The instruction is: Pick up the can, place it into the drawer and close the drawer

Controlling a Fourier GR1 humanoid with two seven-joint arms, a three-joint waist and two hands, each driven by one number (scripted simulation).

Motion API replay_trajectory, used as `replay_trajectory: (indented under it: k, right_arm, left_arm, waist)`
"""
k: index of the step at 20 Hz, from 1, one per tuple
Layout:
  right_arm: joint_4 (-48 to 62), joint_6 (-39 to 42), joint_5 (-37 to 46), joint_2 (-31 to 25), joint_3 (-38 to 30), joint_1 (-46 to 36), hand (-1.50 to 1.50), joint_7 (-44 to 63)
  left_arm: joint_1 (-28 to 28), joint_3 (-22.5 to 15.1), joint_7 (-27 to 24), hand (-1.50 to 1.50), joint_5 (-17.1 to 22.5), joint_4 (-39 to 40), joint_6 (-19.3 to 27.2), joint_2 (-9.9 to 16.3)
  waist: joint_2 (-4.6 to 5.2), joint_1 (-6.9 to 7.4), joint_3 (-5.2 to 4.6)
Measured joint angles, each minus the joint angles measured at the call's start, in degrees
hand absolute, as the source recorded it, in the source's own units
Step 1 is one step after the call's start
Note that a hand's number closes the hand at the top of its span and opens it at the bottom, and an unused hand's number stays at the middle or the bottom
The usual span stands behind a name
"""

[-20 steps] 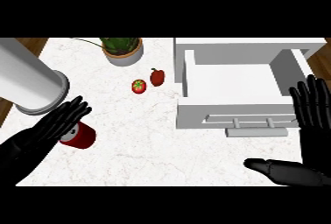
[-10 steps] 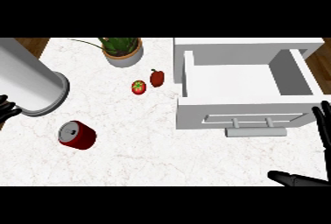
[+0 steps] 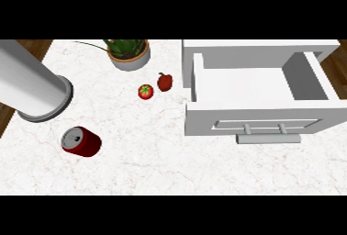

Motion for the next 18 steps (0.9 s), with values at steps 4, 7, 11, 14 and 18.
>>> replay_trajectory:
  k: [4, 7, 11, 14, 18]
  right_arm:
    - [0.7, 2.0, -2.2, -0.8, -2.4, 0.6, -1.50, -0.6]
    - [-0.1, 3.1, -3.5, -0.8, -3.5, 1.6, -1.50, -0.5]
    - [0.5, 5.7, -5.9, -1.2, -6.4, 3.1, -1.50, -1.5]
    - [0.9, 7.7, -7.1, -1.2, -8.2, 4.3, -1.50, -2.6]
    - [0.5, 9.6, -8.6, -0.8, -10.3, 5.3, -1.50, -2.6]
  left_arm:
    - [-1.0, -4.0, 3.5, -1.50, 6.8, 3.2, -0.4, 2.5]
    - [-2.4, -7.0, 6.4, -1.50, 11.6, 5.8, -0.7, 4.1]
    - [-3.7, -10.6, 9.5, -1.50, 16.7, 7.2, -0.9, 4.7]
    - [-5.1, -13.2, 12.0, -1.50, 18.6, 6.8, 0.1, 4.2]
    - [-6.0, -14.3, 14.1, -1.50, 17.6, 6.0, 1.5, 1.2]
  waist:
    - [0.01, 0.03, 0.02]
    - [0.01, 0.02, 0.03]
    - [-0.01, 0.07, 0.03]
    - [-0.02, 0.08, 0.03]
    - [-0.05, 0.24, 0.02]
